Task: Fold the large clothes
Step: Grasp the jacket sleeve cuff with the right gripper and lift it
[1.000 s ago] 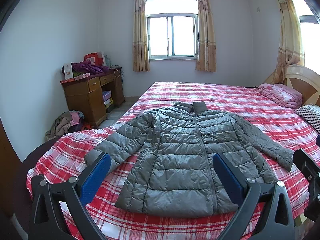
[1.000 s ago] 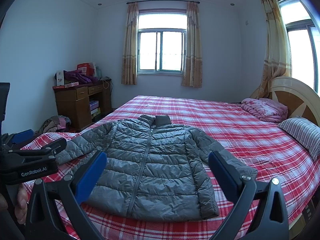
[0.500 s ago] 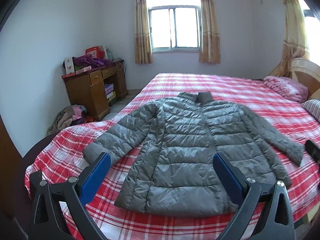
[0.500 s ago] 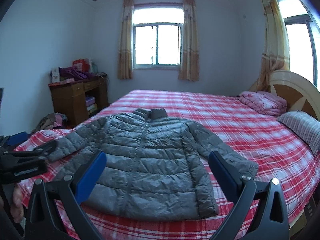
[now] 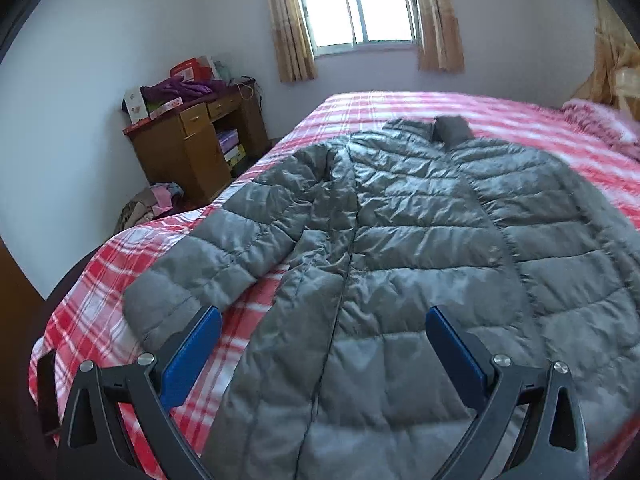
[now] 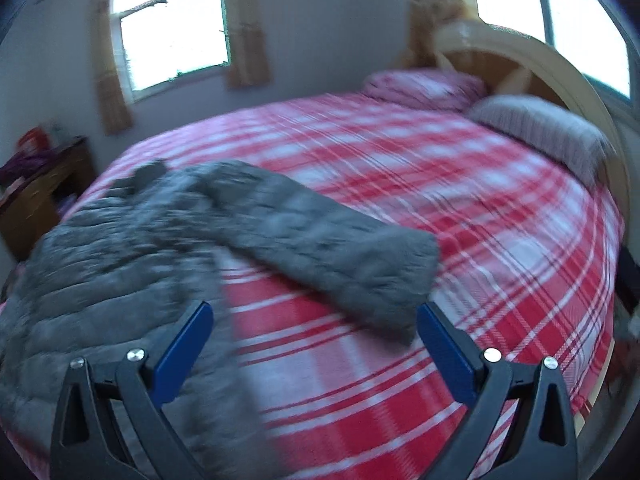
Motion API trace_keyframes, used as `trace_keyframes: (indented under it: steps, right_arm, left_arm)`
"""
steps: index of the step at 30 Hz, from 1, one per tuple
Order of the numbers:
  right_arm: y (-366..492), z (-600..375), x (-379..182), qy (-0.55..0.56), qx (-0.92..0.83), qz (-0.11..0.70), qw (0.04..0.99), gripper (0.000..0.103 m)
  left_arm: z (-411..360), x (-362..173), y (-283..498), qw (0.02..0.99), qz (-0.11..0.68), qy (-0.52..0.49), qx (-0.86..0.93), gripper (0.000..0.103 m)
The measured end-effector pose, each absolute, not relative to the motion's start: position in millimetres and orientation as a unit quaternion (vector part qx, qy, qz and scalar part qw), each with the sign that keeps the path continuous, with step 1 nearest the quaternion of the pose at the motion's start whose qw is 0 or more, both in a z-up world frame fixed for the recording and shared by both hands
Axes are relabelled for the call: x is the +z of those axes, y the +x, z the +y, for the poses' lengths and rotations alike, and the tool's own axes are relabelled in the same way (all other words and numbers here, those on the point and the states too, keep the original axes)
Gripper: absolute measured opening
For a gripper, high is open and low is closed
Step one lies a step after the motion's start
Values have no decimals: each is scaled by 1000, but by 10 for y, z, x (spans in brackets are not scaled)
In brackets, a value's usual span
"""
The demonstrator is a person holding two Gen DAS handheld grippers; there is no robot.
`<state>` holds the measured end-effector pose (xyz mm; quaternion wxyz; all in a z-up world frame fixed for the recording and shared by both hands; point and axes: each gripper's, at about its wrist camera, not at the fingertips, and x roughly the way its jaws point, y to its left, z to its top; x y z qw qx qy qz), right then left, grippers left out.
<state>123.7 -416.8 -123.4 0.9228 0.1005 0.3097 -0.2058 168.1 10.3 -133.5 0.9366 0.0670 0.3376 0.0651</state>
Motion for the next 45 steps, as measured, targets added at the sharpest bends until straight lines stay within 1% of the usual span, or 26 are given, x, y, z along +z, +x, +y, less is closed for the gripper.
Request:
trace_keyframes:
  steps: [5, 8, 10, 12, 13, 14, 15, 16, 17, 18, 21, 26, 29, 32, 36, 40, 45]
  right_arm:
    - [1435, -4789, -1452, 157, -257, 330, 895, 103]
    - [1554, -5038, -1561, 190, -267, 339, 882, 97]
    - [1631, -5108, -1623, 201, -262, 349, 877, 89]
    - [1692, -5120, -1681, 203, -252, 360, 875, 73]
    - [1709, -5109, -1694, 198, -252, 359, 877, 69]
    - [1709, -5093, -1689, 190, -253, 355, 880, 55]
    - [1705, -5087, -1687, 185, -253, 352, 882, 47]
    - [1694, -5097, -1683, 184, -249, 351, 884, 43]
    - [1718, -5124, -1698, 186, -248, 350, 884, 35]
    - [1715, -5152, -1696, 185, -248, 349, 885, 30]
    - [1700, -5251, -1664, 172, -259, 347, 885, 26]
    - [1725, -5411, -1600, 153, -282, 347, 881, 23]
    - [1802, -5426, -1496, 129, -287, 344, 885, 22]
    - [1910, -5339, -1282, 104, -286, 330, 894, 21]
    - [2142, -5021, -872, 59, -268, 295, 915, 21]
    - [2409, -4513, -582, 7, -234, 270, 934, 21]
    - [2682, -3872, -406, -52, -193, 248, 948, 20]
  left_arm:
    - [133, -1531, 2033, 930, 350, 76, 84, 102]
    - [150, -1674, 2181, 922, 368, 74, 94, 102]
    - [175, -1783, 2211, 916, 382, 67, 99, 102]
    - [172, -1883, 2203, 911, 393, 69, 105, 102]
    - [171, -1926, 2185, 909, 398, 70, 105, 102]
    - [176, -1968, 2168, 907, 401, 70, 104, 102]
    - [185, -1993, 2140, 907, 402, 67, 103, 102]
    - [200, -2005, 2103, 908, 401, 64, 102, 102]
    - [207, -2013, 2079, 908, 402, 62, 102, 102]
    - [213, -2019, 2054, 908, 402, 60, 100, 102]
    - [197, -2042, 1982, 909, 402, 60, 96, 102]
    - [155, -1994, 1901, 907, 410, 61, 74, 102]
    - [196, -1804, 1864, 911, 407, 41, 55, 102]
    - [214, -1520, 1854, 923, 376, 53, 56, 102]
    - [298, -1298, 2005, 930, 355, 63, 65, 102]
    - [434, -1214, 2245, 931, 352, 56, 82, 102]
    - [571, -1199, 2561, 928, 359, 40, 88, 102]
